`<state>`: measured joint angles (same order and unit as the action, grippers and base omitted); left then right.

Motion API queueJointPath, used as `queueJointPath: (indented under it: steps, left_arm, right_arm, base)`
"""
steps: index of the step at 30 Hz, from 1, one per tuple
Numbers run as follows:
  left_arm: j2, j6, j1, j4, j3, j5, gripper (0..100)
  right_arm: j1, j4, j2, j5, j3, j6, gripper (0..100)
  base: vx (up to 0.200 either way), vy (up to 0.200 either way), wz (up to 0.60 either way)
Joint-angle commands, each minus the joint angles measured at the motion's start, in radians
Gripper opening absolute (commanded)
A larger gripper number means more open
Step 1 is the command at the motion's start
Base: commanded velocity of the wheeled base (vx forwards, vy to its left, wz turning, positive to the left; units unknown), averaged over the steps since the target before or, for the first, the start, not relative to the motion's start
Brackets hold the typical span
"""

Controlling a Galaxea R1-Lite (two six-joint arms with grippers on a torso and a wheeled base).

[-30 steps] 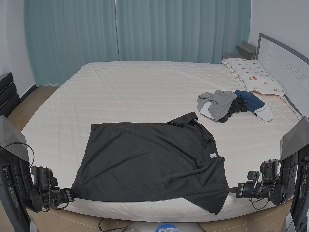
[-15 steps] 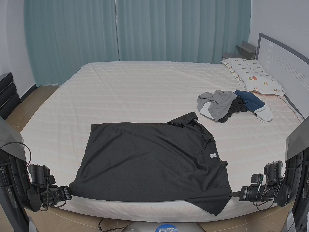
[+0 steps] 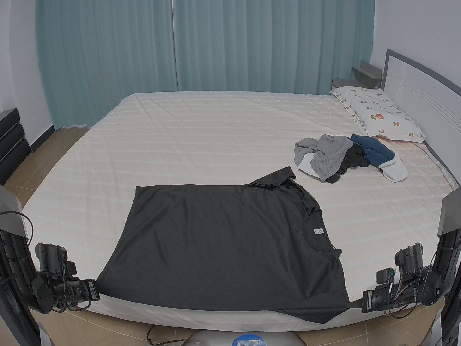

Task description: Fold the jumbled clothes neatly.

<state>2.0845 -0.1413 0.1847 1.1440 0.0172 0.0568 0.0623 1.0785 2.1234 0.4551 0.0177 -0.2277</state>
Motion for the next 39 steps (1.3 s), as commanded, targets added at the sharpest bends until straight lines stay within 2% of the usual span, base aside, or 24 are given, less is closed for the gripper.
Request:
queueJointPath:
  steps: [1, 6, 17, 28, 34, 39]
  left_arm:
    - [-0.04, 0.034, 0.025, -0.032, -0.017, -0.026, 0]
    - [-0.058, 0.058, 0.027, -0.086, -0.017, -0.028, 0]
    - [-0.101, 0.115, 0.027, -0.221, -0.017, -0.026, 0]
    - [-0.124, 0.158, 0.027, -0.311, -0.017, -0.026, 0]
    - [-0.13, 0.177, 0.033, -0.328, -0.017, -0.029, 0]
    - [-0.146, 0.201, 0.042, -0.366, -0.017, -0.041, 0]
  right_arm:
    - [0.03, -0.06, -0.092, -0.009, -0.018, 0.004, 0]
    - [0.037, -0.089, -0.103, -0.059, -0.018, -0.001, 0]
    - [0.039, -0.18, -0.155, -0.064, -0.018, 0.004, 0]
    - [0.042, -0.333, -0.286, -0.081, -0.018, 0.011, 0]
    - [0.042, -0.431, -0.356, -0.099, -0.018, 0.057, 0]
    - [0.04, -0.451, -0.35, -0.101, -0.018, 0.079, 0]
  base:
    - [0.0, 0.0, 0.0]
    - [0.0, 0.0, 0.0]
    - [0.0, 0.0, 0.0]
    - [0.0, 0.0, 0.0]
    - [0.0, 0.0, 0.0]
    - [0.0, 0.0, 0.0]
